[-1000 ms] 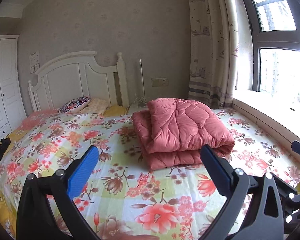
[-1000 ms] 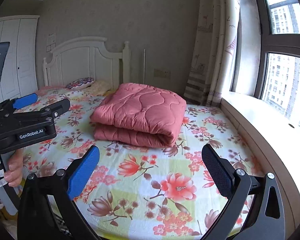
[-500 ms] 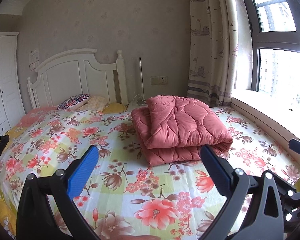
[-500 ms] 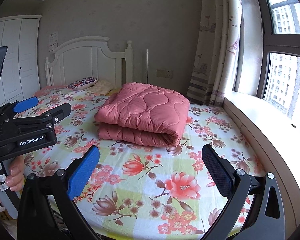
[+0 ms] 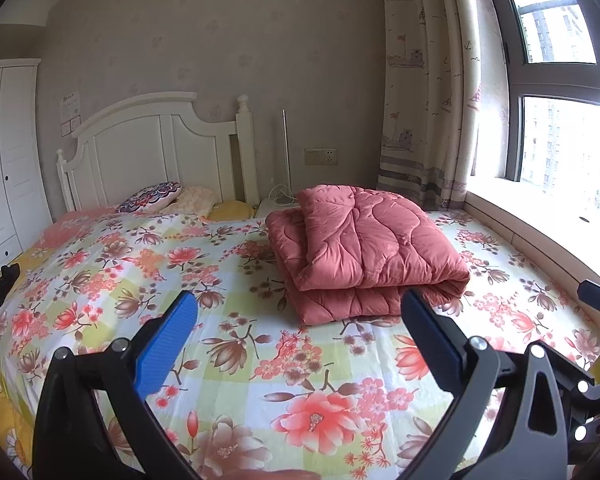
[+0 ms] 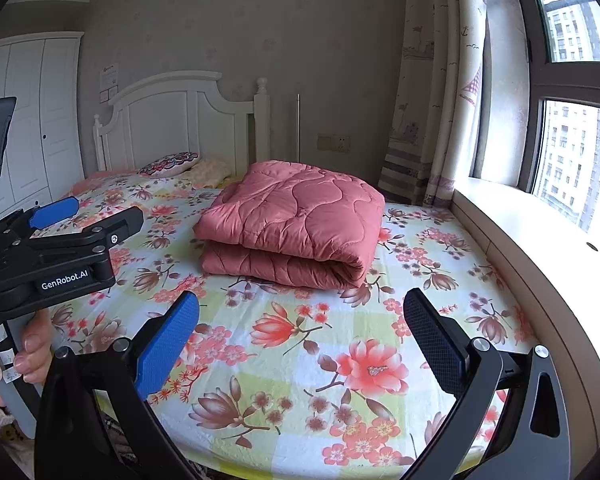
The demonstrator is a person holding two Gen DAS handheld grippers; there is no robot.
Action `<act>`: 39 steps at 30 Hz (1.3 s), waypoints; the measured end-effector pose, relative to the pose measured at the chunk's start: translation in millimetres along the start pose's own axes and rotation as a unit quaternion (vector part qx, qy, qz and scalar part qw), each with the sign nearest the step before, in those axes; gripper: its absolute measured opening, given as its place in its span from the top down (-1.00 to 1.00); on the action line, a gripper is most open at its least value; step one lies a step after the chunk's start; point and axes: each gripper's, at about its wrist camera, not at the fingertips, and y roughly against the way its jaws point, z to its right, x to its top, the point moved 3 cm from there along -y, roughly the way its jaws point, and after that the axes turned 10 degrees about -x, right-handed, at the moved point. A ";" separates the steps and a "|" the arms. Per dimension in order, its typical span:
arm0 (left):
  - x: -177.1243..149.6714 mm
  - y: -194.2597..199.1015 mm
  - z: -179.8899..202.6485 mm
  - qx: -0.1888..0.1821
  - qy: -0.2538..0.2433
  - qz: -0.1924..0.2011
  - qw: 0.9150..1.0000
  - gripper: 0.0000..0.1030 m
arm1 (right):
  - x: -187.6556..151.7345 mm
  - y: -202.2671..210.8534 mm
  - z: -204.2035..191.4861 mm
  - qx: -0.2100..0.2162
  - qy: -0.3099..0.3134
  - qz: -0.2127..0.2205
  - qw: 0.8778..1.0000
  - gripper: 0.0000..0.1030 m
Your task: Fold large clothes
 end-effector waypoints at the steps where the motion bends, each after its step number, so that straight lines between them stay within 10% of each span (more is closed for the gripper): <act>1: 0.1 -0.1 0.1 0.000 0.000 0.000 1.000 -0.96 | -0.3 -0.2 -0.3 0.000 0.000 0.000 1.000 -0.91; 39: -11.5 -2.7 -1.2 -0.003 -0.009 -0.009 1.000 -0.96 | -14.0 -9.2 -5.3 0.021 0.002 -0.015 1.000 -0.91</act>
